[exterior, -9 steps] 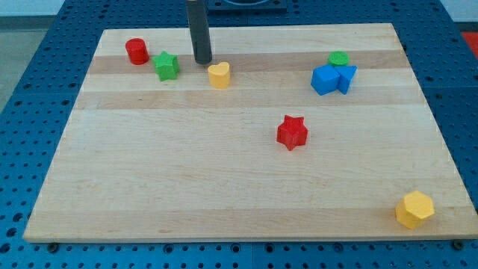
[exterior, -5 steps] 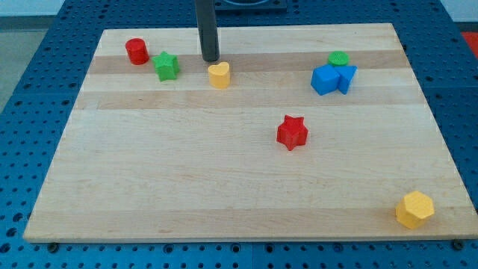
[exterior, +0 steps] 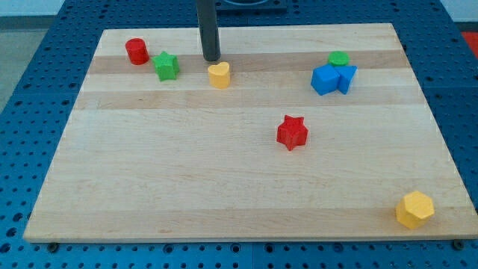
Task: Move the green star to the top of the yellow heart
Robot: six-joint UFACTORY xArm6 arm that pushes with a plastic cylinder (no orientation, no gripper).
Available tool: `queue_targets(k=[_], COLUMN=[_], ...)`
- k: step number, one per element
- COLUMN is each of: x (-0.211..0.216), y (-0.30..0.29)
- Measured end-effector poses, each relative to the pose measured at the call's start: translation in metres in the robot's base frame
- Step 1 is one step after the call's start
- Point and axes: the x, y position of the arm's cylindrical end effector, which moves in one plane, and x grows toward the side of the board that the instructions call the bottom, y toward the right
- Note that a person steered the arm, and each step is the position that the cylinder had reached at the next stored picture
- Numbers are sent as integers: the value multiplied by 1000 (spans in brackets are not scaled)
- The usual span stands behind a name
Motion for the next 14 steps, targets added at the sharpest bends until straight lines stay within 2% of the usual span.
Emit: queue_targets(k=[1,2,4,5,6,7,8,9,10,11,12,13,14], x=[-21,-25,31,35,66,103,96,88,83,68,85,99,83], y=[-6,-54,-86,-132,-143,-99,-86,-120,-124,-55,-42,-108,-157])
